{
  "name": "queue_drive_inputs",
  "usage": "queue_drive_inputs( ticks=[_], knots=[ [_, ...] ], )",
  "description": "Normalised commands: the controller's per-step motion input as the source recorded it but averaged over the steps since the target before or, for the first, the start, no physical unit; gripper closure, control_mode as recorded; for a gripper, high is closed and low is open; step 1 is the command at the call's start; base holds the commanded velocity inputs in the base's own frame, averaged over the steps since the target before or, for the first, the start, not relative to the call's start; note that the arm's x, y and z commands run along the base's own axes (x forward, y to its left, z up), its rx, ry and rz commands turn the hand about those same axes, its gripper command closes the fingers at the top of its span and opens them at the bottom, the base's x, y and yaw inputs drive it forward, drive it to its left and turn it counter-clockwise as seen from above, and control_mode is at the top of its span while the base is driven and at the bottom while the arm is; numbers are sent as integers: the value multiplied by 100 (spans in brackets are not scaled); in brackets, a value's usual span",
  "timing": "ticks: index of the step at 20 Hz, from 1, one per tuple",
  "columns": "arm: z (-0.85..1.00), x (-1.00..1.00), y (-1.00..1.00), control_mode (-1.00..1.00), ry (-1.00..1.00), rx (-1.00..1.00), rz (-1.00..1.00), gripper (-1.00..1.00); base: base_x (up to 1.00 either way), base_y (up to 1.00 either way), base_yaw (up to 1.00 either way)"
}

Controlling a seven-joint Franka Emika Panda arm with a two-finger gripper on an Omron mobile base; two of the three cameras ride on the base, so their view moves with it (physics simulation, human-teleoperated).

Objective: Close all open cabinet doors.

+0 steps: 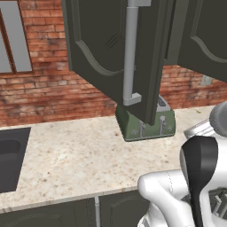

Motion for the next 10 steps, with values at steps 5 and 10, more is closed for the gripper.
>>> queue_drive_inputs(
  ticks=[5, 10],
  knots=[
    [35, -34, 0, -100, 0, -34, 0, -100, 0, 0, 0],
    [33, -41, 6, -100, 1, -34, 0, -100, 0, 0, 0]
  ],
)
